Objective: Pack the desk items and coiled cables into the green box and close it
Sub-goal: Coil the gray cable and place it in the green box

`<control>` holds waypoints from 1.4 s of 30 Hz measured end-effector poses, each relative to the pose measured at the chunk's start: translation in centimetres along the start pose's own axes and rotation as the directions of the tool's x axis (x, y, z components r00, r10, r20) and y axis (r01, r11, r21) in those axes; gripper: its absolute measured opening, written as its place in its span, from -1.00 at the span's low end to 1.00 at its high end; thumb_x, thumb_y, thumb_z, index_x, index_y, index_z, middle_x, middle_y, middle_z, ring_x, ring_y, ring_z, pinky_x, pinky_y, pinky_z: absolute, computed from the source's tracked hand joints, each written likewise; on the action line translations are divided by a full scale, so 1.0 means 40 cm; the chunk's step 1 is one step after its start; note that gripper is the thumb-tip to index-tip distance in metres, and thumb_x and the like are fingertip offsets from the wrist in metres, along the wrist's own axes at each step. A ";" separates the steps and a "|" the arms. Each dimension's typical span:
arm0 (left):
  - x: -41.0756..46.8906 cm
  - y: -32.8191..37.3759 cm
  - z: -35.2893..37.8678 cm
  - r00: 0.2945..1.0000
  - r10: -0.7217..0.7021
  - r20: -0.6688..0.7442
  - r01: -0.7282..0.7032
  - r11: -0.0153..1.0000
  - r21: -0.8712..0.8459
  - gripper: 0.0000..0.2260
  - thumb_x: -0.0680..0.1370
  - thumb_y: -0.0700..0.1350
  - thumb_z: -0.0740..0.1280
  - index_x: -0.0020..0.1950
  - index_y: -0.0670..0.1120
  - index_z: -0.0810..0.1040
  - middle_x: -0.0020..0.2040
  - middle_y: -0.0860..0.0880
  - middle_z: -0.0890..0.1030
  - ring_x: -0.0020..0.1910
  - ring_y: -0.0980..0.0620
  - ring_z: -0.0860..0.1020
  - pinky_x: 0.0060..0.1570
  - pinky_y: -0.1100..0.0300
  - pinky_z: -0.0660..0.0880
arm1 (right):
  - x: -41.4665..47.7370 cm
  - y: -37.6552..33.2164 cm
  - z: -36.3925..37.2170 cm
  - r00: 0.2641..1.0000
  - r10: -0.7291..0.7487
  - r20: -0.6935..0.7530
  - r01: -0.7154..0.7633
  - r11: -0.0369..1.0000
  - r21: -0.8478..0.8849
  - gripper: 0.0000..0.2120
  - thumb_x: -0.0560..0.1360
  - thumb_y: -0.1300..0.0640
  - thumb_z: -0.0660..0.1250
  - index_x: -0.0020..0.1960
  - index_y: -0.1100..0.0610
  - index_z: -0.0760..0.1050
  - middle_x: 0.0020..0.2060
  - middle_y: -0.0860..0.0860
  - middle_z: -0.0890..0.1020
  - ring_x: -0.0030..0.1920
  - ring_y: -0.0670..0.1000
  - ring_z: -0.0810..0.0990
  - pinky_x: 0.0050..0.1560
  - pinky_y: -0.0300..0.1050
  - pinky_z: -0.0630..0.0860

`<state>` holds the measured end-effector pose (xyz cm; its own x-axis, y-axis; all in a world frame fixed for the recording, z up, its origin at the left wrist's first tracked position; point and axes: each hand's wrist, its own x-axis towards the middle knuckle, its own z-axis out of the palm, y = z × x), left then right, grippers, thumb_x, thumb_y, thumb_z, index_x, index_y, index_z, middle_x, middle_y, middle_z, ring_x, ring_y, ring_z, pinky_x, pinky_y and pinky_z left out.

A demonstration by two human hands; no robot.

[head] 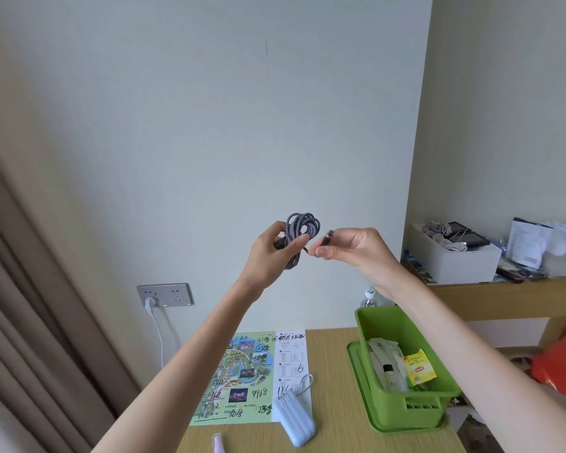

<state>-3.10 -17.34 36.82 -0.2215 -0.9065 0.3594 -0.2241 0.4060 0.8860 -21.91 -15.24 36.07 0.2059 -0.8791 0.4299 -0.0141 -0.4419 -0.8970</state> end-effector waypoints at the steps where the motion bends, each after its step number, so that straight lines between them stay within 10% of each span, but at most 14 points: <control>1: -0.001 -0.002 0.006 1.000 0.005 -0.003 -0.005 1.000 0.011 -0.77 0.56 -0.02 0.37 0.02 -0.18 0.48 -0.35 -0.11 0.40 -0.39 0.00 0.31 -0.47 0.31 0.24 | 0.003 0.000 0.002 1.000 0.014 -0.024 -0.013 1.000 0.024 -0.82 0.38 0.18 0.51 -0.05 0.22 0.64 -0.12 0.14 0.73 -0.07 0.04 0.68 0.03 -0.20 0.57; 18: -0.009 -0.035 0.025 0.941 0.304 0.147 -0.337 0.875 0.348 -0.83 0.56 0.00 0.34 0.01 -0.01 0.38 -0.37 0.09 0.41 -0.39 0.02 0.30 -0.37 0.19 0.26 | 0.007 -0.032 -0.032 0.876 0.474 -0.091 -0.473 0.881 0.035 -0.88 0.37 0.25 0.52 -0.14 0.29 0.66 -0.21 0.16 0.73 -0.26 0.01 0.69 -0.20 -0.25 0.62; 23: -0.014 -0.042 0.031 0.893 0.376 0.249 -0.440 0.609 0.660 -0.72 0.57 0.14 0.29 0.05 -0.05 0.37 -0.16 0.05 0.48 -0.20 -0.04 0.41 -0.23 0.05 0.42 | -0.004 -0.001 -0.011 0.844 0.433 -0.316 -0.416 0.901 0.123 -0.73 0.34 0.35 0.53 -0.19 0.22 0.41 -0.38 0.17 0.69 -0.41 0.05 0.66 -0.29 -0.24 0.63; 30: -0.012 -0.051 0.082 0.914 0.369 0.167 -0.356 0.534 0.767 -0.60 0.45 0.18 0.41 -0.07 -0.05 0.31 -0.17 0.02 0.54 -0.27 -0.06 0.42 -0.32 0.07 0.39 | -0.020 0.049 0.018 0.801 0.300 -0.519 -0.305 0.949 0.078 -0.82 0.31 0.35 0.55 -0.19 0.31 0.56 -0.30 0.19 0.69 -0.34 0.11 0.70 -0.12 -0.07 0.65; 36: -0.002 -0.085 0.113 0.969 0.232 0.084 -0.227 0.700 0.677 -0.65 0.43 0.26 0.38 -0.12 -0.01 0.44 -0.29 0.07 0.57 -0.32 -0.02 0.50 -0.32 0.10 0.42 | -0.038 0.093 -0.024 0.813 0.290 -0.506 -0.320 0.947 0.028 -0.90 0.42 0.21 0.47 -0.15 0.26 0.66 -0.26 0.13 0.69 -0.23 0.00 0.64 -0.09 -0.16 0.57; 39: 0.003 -0.100 0.134 0.984 0.007 0.179 -0.057 0.959 0.276 -0.70 0.43 0.09 0.48 -0.14 -0.10 0.50 -0.35 -0.04 0.54 -0.42 -0.04 0.39 -0.37 0.11 0.34 | -0.046 0.127 -0.066 0.831 0.296 -0.472 -0.344 0.939 -0.018 -0.90 0.46 0.31 0.36 -0.08 0.22 0.64 -0.19 0.06 0.68 -0.13 0.00 0.62 -0.08 -0.15 0.56; 42: 0.008 -0.109 0.153 0.930 -0.122 0.347 0.142 0.989 -0.032 -0.76 0.45 -0.04 0.49 -0.18 -0.17 0.52 -0.31 -0.13 0.57 -0.49 0.03 0.38 -0.50 0.31 0.27 | -0.068 0.177 -0.101 0.900 0.351 -0.257 -0.359 0.933 0.017 -0.78 0.47 0.39 0.32 0.02 0.17 0.62 -0.05 0.07 0.71 0.02 0.03 0.66 0.01 -0.15 0.60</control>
<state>-8.02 -18.68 31.26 -0.5081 -0.8523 0.1242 -0.2230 0.2695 0.9368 -26.51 -16.71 28.96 -0.0710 -0.9926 0.0990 -0.0699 -0.0940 -0.9931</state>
